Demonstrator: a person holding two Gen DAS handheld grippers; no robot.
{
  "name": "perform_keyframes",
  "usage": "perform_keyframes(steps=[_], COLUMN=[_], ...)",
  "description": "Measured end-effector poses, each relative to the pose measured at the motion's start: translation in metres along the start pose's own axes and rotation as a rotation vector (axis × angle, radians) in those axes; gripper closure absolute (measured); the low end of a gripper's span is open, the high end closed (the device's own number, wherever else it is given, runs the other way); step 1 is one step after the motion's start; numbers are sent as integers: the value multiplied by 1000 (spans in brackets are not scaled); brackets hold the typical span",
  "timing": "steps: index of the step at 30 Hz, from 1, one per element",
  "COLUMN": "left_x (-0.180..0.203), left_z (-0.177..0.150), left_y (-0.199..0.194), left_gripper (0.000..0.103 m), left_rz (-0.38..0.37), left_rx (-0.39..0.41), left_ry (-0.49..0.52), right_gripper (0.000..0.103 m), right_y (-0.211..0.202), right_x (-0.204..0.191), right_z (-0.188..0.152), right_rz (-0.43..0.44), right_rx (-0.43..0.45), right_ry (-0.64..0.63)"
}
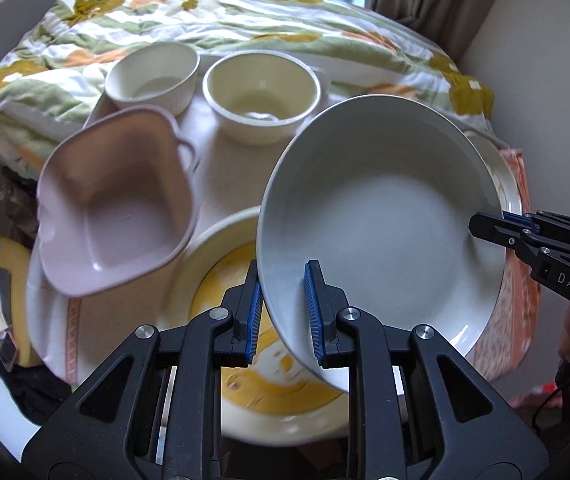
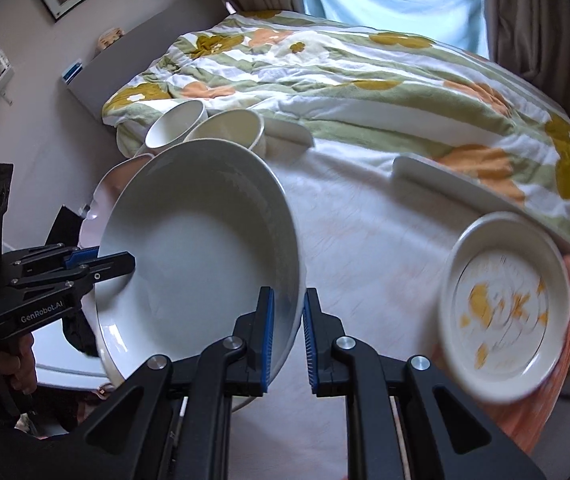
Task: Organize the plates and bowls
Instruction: 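Lift and carry the white plate with both grippers over the yellow plate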
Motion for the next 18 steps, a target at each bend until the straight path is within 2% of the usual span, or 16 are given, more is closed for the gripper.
perform_keyframes(steps=[8, 18], left_x=[-38, -47], left_z=[-42, -48], left_y=[6, 22], left_gripper=[85, 85], left_rz=[-48, -94], left_rx=[-51, -66], left_ry=[100, 120], right_gripper=[90, 90], right_y=[23, 30], right_x=[-42, -57], right_z=[-48, -63], right_rz=[-55, -135], right_rx=[-8, 29], right_ry=[134, 210])
Point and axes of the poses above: each gripper's, at about its wrist camera, not at the fingertips, and y roughly the way its jaws point, x to its right, z to its top, the point moved 6 cm from there along y, roughly the way its jaws point, and after that the axes turned 3 degrees about z, right-handed, at the moved point
